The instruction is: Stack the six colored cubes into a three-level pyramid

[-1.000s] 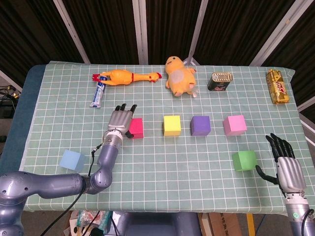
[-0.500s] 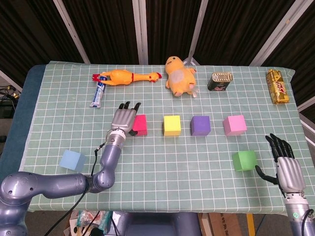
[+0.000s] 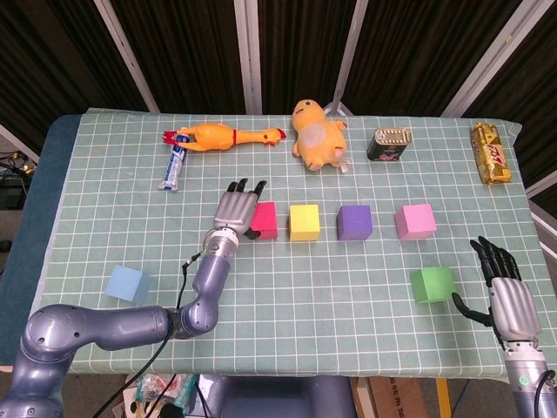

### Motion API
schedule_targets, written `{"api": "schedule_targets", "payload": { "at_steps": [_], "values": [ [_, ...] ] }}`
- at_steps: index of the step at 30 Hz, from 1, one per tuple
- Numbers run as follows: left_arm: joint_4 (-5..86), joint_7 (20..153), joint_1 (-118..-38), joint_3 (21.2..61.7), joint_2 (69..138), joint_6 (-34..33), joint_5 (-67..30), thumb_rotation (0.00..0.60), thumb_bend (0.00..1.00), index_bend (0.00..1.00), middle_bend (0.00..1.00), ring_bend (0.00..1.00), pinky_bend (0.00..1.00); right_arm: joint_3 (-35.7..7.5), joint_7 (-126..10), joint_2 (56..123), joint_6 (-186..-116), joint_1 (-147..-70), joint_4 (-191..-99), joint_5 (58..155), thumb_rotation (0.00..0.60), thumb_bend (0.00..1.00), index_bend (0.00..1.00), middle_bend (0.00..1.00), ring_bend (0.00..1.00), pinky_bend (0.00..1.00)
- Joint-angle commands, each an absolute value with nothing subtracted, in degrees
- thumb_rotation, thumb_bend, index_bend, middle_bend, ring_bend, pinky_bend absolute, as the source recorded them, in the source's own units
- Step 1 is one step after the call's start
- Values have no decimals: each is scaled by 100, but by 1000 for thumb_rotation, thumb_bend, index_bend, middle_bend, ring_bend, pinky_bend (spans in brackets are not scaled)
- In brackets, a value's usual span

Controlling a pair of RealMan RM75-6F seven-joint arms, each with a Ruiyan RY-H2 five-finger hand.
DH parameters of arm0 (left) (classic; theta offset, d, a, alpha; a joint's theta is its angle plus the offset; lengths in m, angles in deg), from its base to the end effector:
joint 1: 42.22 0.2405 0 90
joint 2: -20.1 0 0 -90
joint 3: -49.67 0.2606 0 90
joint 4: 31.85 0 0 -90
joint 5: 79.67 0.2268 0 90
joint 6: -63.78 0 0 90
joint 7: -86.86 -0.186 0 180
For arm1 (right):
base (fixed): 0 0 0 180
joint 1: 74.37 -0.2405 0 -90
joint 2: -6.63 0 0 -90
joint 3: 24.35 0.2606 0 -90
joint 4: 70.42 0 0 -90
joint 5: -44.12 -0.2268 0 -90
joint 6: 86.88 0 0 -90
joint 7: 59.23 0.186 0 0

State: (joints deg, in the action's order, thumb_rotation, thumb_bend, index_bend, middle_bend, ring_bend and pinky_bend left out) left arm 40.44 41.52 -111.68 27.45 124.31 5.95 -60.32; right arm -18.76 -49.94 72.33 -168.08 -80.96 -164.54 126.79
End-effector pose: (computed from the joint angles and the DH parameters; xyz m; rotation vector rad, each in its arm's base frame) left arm -0.0119 0.4552 -0.1014 -1.7199 -1.0630 -0.7720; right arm -0.3138 -0.2440 0.1335 1.2856 -1.0964 1.0613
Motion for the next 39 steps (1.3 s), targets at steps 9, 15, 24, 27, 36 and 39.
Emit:
{"api": "schedule_targets", "payload": {
  "at_steps": [9, 15, 24, 27, 36, 39],
  "values": [
    [3738, 4105, -11366, 2677, 12689, 733, -6028, 600, 291, 0, 363, 36, 90, -1866, -4939, 7207, -16779, -8096, -16473, 12637, 600, 330, 0, 0, 0, 0],
    [3652, 3999, -11403, 2676, 12739, 746, -6144, 600, 292, 0, 362, 36, 90, -1868, -4920, 7191, -16778, -8092, -16483, 12638, 600, 331, 0, 0, 0, 0],
    [3443, 3965, -11465, 2640, 12862, 851, -6208, 600, 292, 0, 361, 36, 89, -1866, -4928, 7194, -16762, -8096, -16485, 12621, 600, 330, 0, 0, 0, 0],
    [3376, 3990, -11479, 2635, 12911, 897, -6180, 600, 292, 0, 360, 36, 89, -1862, -4929, 7195, -16758, -8097, -16486, 12613, 600, 330, 0, 0, 0, 0],
    [3276, 4013, -11494, 2633, 12992, 932, -6121, 600, 291, 0, 344, 36, 90, -1860, -4923, 7188, -16745, -8099, -16496, 12599, 600, 330, 0, 0, 0, 0],
    [3263, 4012, -11494, 2628, 13002, 938, -6112, 600, 292, 0, 344, 36, 89, -1861, -4925, 7187, -16745, -8099, -16499, 12602, 600, 330, 0, 0, 0, 0]
  ]
}}
